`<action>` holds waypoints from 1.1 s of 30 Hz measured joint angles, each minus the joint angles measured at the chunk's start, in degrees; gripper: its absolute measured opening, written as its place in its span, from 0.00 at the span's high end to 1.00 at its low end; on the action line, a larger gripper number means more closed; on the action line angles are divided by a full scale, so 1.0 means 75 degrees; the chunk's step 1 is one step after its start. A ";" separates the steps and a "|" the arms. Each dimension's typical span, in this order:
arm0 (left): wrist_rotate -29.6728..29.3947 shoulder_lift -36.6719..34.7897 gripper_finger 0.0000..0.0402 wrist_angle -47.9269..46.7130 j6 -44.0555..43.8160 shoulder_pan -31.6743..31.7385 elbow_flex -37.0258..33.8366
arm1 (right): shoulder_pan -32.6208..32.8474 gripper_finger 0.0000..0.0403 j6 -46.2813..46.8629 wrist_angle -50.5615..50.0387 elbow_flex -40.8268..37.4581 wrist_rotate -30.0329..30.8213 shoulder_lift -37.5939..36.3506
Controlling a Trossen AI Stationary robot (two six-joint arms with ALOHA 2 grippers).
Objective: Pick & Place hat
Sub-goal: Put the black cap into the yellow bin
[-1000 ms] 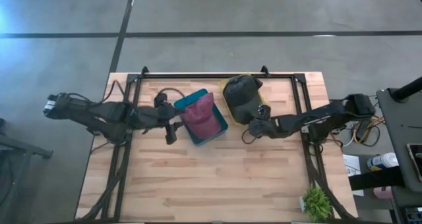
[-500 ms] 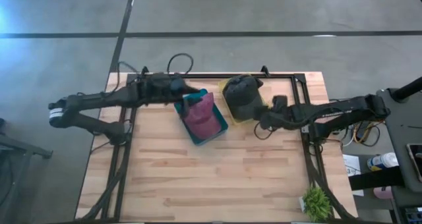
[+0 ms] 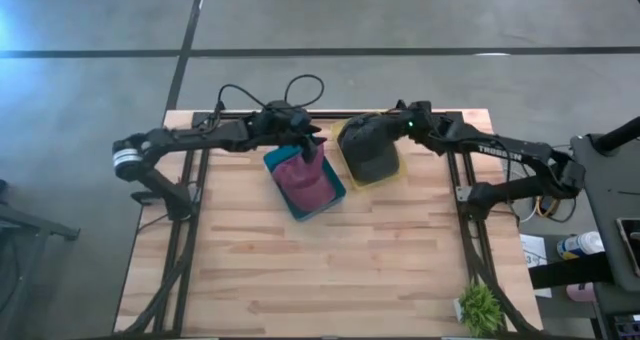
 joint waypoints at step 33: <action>0.0086 -0.0042 0.54 -0.1384 0.0669 0.0360 0.0348 | -0.0654 0.55 -0.2686 0.2213 0.1381 -0.4708 0.3448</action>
